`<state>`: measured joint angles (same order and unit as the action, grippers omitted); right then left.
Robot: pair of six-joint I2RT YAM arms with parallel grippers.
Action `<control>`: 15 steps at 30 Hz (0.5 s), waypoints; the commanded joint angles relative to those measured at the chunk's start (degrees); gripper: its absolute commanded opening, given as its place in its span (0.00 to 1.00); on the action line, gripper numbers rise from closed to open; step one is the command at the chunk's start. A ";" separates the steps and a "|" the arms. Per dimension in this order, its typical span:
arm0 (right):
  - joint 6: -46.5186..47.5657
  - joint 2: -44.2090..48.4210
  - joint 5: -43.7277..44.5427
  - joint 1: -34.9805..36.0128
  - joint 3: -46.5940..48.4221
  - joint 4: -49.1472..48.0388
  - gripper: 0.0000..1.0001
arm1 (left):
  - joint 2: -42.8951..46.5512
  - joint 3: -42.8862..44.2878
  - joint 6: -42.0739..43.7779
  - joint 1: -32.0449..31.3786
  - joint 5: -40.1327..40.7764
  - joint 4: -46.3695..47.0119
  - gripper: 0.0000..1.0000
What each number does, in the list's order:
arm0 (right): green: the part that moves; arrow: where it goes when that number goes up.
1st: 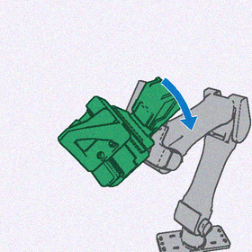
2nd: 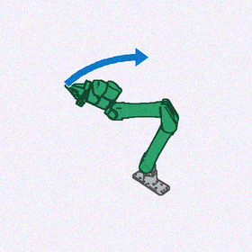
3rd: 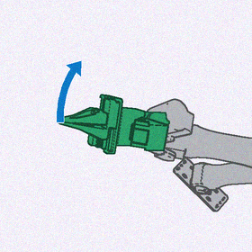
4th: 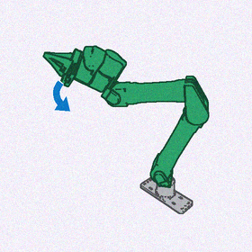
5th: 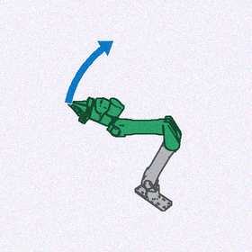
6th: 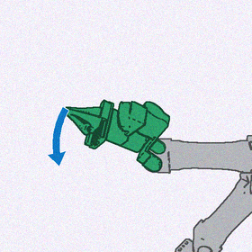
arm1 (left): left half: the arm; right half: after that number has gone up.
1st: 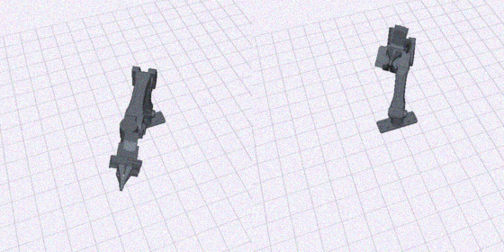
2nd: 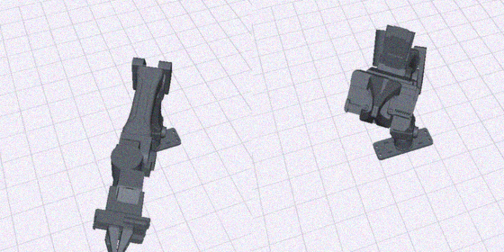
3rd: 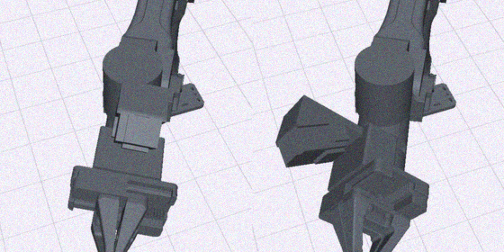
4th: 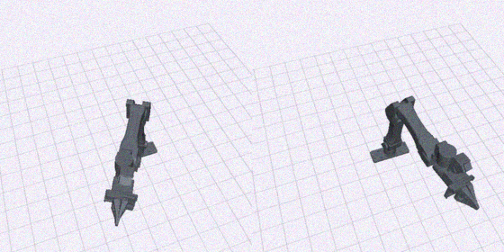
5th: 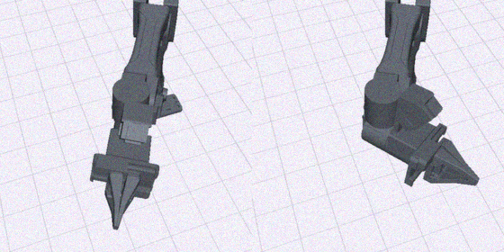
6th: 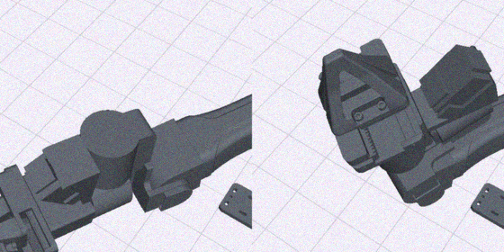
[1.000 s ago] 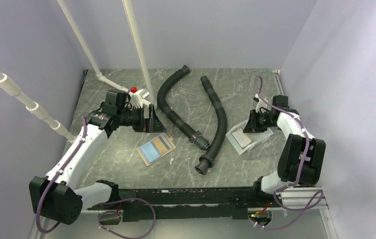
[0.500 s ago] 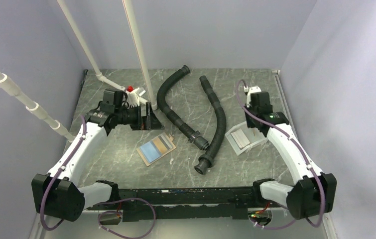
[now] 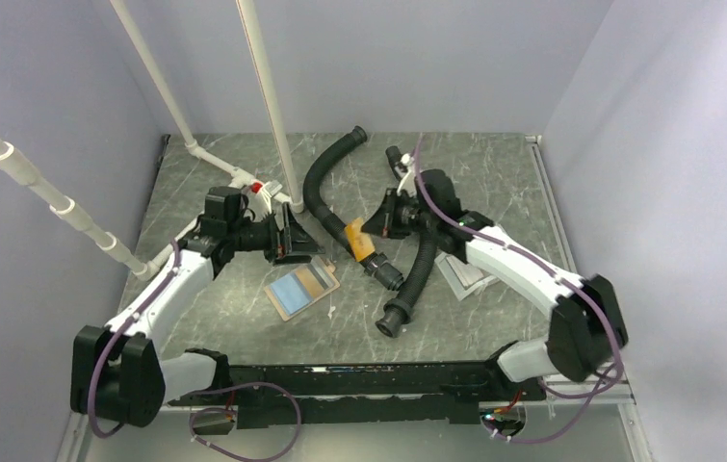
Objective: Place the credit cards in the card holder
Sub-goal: Insert the credit card into the card holder.
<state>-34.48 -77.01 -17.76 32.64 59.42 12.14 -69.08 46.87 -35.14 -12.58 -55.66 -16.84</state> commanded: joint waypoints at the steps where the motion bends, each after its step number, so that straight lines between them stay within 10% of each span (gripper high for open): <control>1: -16.32 -4.05 -22.44 1.38 -4.68 -28.89 0.00 | 7.81 -5.92 -13.56 -0.25 -2.82 15.81 1.00; 15: -30.24 -10.03 -30.90 4.51 -6.19 -52.19 0.00 | 18.05 -10.22 -25.45 -0.25 4.72 20.09 0.70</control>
<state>-59.79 -86.06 -47.07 35.90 53.28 -27.59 -50.63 34.83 -56.53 -12.73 -52.56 -0.89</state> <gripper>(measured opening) 0.007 0.785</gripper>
